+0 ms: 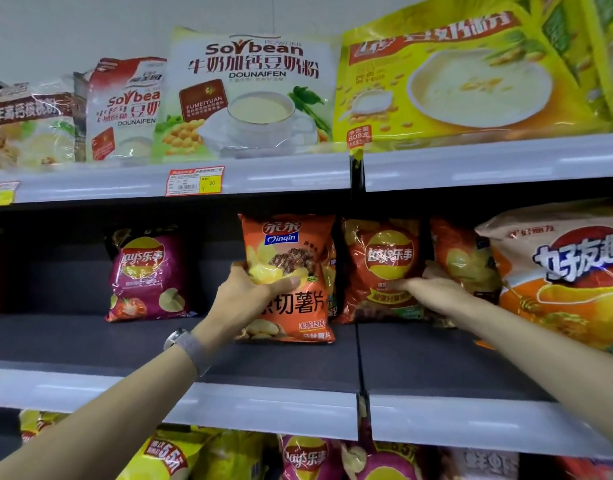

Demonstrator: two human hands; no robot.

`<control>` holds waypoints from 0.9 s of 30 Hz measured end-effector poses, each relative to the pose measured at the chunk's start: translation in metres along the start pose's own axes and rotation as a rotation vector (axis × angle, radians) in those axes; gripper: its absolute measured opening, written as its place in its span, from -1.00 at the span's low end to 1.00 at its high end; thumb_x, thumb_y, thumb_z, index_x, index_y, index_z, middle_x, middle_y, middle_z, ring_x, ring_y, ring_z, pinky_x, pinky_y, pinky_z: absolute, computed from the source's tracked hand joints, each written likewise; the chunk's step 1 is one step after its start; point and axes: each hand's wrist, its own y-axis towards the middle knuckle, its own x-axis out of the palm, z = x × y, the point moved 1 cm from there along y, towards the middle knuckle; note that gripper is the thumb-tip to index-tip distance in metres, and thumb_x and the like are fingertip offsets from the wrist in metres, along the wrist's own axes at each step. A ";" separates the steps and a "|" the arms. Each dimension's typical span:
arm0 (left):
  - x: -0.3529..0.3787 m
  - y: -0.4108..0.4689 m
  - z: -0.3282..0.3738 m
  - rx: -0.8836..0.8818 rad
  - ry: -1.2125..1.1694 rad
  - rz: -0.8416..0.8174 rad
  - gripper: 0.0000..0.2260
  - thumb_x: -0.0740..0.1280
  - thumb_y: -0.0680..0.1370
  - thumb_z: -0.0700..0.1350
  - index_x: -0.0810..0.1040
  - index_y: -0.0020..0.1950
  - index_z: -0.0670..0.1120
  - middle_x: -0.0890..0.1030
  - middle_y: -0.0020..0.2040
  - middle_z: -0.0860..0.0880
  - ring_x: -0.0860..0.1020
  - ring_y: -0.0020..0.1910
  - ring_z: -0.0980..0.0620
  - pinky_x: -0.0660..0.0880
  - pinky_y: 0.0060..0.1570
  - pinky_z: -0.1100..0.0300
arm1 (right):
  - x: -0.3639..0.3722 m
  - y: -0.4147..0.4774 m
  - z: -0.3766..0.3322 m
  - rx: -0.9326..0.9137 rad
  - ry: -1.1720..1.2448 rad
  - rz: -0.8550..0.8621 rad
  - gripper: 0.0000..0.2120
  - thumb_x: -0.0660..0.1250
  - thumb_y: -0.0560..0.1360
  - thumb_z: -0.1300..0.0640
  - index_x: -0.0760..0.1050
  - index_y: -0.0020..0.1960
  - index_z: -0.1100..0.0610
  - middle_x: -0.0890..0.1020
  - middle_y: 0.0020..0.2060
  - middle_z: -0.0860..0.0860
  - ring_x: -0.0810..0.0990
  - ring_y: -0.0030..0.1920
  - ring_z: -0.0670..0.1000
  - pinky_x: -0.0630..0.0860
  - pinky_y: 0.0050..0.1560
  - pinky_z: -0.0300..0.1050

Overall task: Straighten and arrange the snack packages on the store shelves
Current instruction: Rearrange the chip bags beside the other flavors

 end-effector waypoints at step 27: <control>0.044 -0.025 0.008 0.114 -0.116 -0.258 -0.10 0.70 0.20 0.32 0.40 0.40 0.03 0.76 0.12 -0.08 0.78 -0.06 -0.11 0.71 -0.08 -0.16 | -0.147 -0.101 0.094 -0.046 -0.165 0.750 0.06 0.61 0.36 -0.20 0.16 0.61 0.23 0.32 0.53 0.22 0.33 0.51 0.22 0.28 0.54 0.14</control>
